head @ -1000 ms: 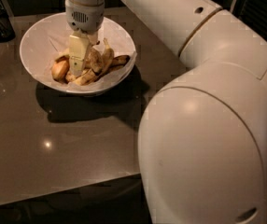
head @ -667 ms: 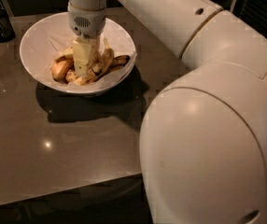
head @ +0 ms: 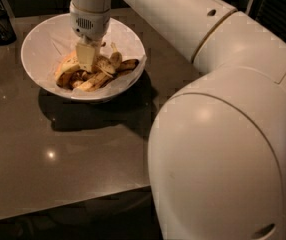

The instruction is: Pick banana from white bowl

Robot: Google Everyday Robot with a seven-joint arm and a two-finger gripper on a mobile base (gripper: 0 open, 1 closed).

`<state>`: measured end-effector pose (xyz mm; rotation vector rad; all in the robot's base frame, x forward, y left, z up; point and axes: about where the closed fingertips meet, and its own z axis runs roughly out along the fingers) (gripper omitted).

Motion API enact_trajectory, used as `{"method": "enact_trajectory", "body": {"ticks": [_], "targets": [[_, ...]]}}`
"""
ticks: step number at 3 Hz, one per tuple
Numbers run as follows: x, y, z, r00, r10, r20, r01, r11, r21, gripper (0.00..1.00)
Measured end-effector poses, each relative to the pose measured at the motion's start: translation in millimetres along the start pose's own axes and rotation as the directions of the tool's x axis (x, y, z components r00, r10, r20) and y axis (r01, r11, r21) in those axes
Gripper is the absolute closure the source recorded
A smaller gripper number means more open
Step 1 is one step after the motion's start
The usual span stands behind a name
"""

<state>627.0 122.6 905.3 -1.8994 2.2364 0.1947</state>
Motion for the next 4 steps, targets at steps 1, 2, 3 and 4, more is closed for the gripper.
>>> {"method": "enact_trajectory", "body": {"ticks": [1, 2, 3, 4], "targets": [[0.0, 0.0, -0.1, 1.0, 0.0, 0.0, 0.0, 1.0, 0.0, 1.0], [7.5, 8.0, -19.2, 0.999, -0.034, 0.023, 0.033, 0.9986, 0.042, 1.0], [20.4, 18.5, -43.0, 0.997, -0.076, 0.03, 0.074, 0.9944, 0.076, 1.0], [31.4, 32.7, -64.2, 0.988, -0.143, 0.055, 0.138, 0.9862, 0.092, 1.0]]}}
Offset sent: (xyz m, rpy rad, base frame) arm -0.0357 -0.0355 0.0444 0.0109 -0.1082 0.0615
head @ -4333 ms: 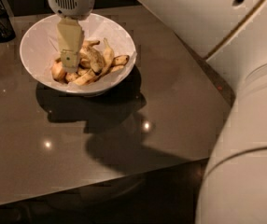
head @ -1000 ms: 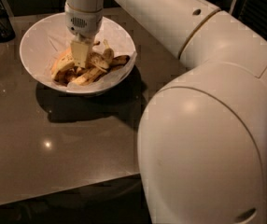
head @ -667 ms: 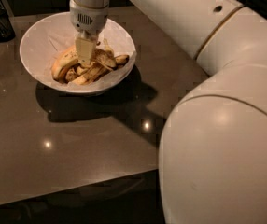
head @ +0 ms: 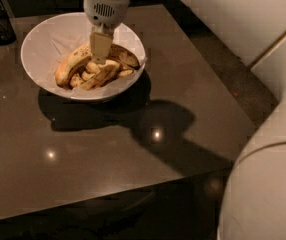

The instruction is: Pick banana from white bowl

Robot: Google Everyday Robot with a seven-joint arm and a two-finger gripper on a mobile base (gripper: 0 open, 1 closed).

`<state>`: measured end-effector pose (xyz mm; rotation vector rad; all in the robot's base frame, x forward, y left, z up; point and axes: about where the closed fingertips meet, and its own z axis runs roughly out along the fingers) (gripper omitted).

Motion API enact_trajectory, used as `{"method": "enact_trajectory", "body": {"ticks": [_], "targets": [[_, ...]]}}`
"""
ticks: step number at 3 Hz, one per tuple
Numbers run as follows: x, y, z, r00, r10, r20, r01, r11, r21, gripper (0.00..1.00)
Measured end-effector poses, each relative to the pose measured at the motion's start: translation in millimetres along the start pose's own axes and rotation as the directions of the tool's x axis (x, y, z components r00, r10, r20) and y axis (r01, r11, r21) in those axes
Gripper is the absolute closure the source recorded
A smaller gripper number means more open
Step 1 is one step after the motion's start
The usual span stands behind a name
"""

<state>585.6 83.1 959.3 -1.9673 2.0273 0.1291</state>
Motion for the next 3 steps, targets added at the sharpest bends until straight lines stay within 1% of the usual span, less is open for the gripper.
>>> {"method": "enact_trajectory", "body": {"ticks": [1, 2, 3], "targets": [[-2.4, -2.0, 0.2, 1.0, -0.005, 0.007, 0.005, 0.9999, 0.009, 1.0], [-6.6, 15.3, -13.6, 1.0, -0.021, -0.003, 0.021, 0.9996, 0.017, 1.0], [1.6, 52.3, -25.8, 0.999, 0.021, 0.026, -0.021, 0.9998, 0.005, 1.0]]}}
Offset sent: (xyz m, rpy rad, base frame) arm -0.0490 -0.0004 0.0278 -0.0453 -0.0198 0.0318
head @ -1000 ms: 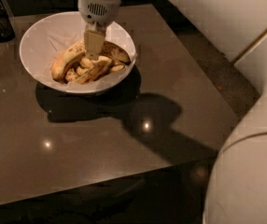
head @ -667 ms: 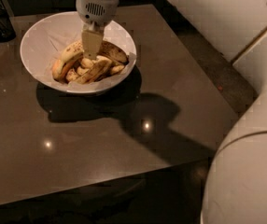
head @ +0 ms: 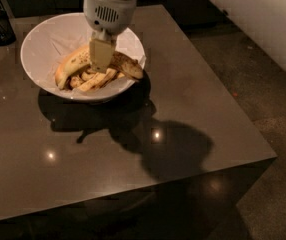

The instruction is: Pick banana from white bowl

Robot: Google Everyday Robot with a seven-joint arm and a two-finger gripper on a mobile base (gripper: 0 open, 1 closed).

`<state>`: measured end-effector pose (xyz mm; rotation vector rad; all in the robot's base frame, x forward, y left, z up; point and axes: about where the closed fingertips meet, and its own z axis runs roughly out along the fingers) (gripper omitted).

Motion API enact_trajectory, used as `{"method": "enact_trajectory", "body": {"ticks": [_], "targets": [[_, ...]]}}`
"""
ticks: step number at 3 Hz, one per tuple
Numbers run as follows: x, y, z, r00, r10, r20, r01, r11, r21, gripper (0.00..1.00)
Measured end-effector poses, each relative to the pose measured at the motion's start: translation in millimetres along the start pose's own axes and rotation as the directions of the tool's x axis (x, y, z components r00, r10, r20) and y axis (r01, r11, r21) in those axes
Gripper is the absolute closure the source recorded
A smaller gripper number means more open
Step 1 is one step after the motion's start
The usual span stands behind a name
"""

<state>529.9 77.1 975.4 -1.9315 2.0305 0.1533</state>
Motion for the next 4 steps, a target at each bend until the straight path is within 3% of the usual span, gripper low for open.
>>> {"method": "enact_trajectory", "body": {"ticks": [2, 4], "targets": [[41.0, 60.0, -0.8, 0.989, 0.146, 0.002, -0.145, 0.9891, -0.022, 1.0], [54.7, 72.4, -3.5, 0.984, 0.175, -0.023, -0.176, 0.9844, -0.013, 1.0]]}}
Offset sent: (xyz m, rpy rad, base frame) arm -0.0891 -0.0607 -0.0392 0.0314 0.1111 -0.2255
